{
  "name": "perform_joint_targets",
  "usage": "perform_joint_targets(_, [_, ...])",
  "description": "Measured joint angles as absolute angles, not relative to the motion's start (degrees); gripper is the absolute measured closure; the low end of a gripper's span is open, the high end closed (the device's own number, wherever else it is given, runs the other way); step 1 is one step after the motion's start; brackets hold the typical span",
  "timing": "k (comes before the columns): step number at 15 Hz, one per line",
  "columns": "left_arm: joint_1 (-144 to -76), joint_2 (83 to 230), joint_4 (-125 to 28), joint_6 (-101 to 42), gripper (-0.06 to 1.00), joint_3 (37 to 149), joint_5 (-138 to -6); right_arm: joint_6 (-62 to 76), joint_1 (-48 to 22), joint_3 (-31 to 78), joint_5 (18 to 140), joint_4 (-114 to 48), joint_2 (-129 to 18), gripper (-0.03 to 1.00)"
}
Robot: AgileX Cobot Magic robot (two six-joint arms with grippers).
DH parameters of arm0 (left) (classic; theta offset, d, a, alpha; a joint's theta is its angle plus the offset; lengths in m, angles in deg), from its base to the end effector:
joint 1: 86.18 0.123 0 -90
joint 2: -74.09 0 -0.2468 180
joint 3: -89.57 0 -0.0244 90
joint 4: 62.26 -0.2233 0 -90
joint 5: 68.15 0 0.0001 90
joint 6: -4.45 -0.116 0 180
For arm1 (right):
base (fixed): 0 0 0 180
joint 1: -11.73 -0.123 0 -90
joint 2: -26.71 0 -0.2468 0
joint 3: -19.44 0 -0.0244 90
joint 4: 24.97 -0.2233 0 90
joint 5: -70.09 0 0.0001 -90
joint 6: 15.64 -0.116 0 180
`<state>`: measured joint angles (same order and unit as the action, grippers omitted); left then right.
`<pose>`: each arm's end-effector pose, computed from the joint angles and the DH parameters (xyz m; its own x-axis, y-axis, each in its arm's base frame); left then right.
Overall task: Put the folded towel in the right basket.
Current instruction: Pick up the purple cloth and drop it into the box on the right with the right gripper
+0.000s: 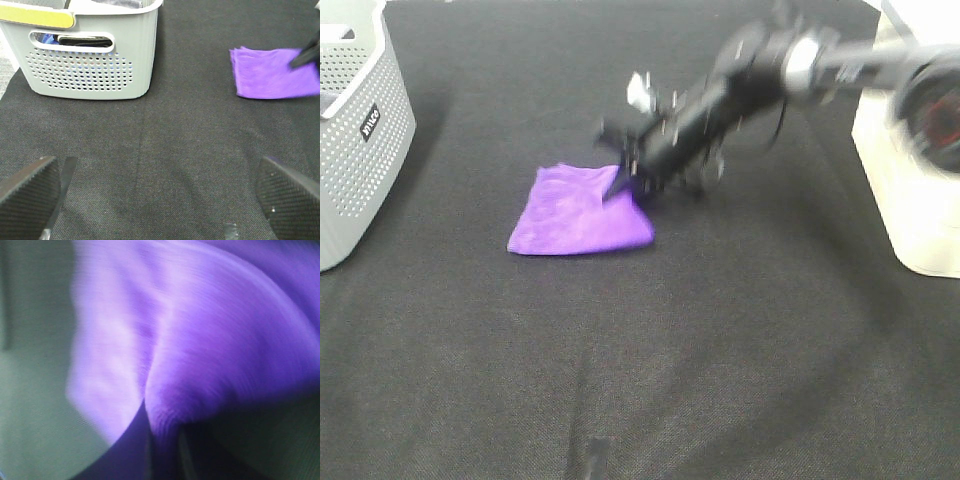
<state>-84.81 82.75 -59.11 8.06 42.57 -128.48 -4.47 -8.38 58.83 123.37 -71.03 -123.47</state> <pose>0.0309 -0.0048 0.2555 -0.4374 -0.1005 -0.8936 -0.0205 0.9946 -0.1018 0.4215 0.2257 0.1043 -0.9715 -0.0491 -0.2318 -0.1904 0.7441 0.6404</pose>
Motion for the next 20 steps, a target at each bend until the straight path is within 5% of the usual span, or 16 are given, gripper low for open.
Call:
perform_joint_targets(4, [-84.8, 82.8, -59.1, 8.1, -0.04, 42.6, -128.4, -3.4, -2.7, 61.3, 128.3, -64.4, -105.0, 0.89])
perform_joint_targets(8, [-84.8, 82.8, -59.1, 8.1, -0.04, 42.6, -128.4, -3.6, 10.9, 69.3, 136.1, -54.2, -93.9, 0.89])
perform_joint_targets(12, [-84.8, 82.8, -59.1, 8.1, -0.04, 42.6, -128.4, -3.7, 27.8, 72.7, 138.3, -49.0, -92.4, 0.89])
perform_joint_targets(16, [-84.8, 82.8, -59.1, 8.1, -0.04, 42.6, -128.4, -4.7, 32.6, 72.7, 139.0, -44.2, -97.8, 0.89])
perform_joint_targets(20, [-84.8, 82.8, -59.1, 8.1, -0.04, 42.6, -128.4, -6.0, 32.6, 72.7, 139.9, -42.3, -104.7, 0.65])
